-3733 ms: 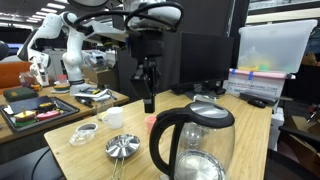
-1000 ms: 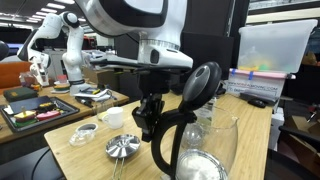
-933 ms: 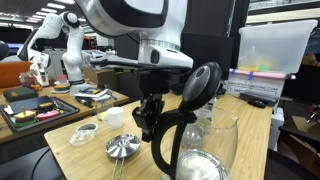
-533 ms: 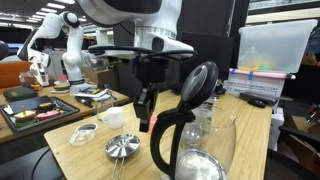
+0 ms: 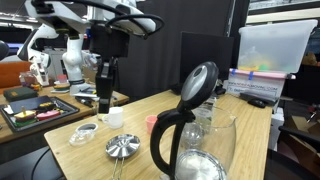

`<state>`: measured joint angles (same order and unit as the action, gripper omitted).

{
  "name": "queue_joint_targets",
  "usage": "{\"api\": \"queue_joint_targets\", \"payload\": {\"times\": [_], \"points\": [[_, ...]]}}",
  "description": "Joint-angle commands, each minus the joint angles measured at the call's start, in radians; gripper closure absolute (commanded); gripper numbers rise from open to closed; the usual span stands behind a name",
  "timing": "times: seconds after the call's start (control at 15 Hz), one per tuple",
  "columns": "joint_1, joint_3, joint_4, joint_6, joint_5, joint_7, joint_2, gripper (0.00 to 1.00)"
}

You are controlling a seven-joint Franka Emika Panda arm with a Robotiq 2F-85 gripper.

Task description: Open the kettle lid

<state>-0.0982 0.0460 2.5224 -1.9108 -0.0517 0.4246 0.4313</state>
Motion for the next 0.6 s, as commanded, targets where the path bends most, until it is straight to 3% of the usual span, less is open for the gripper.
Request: {"api": "queue_joint_targets", "payload": {"times": [0.0,0.07,0.13,0.2,0.4,0.53], "points": [[0.022,-0.017,0.037,0.086,0.024,-0.135,0.112,1.0],[0.031,-0.018,0.042,0.122,0.029,-0.166,0.142,0.74],[0.039,-0.018,0.045,0.153,0.033,-0.194,0.166,0.73],[0.019,-0.034,0.026,0.121,0.023,-0.134,0.124,0.93],[0.026,-0.033,0.044,0.146,0.026,-0.173,0.171,0.74],[0.026,-0.033,0.046,0.146,0.026,-0.176,0.168,0.73]]}}
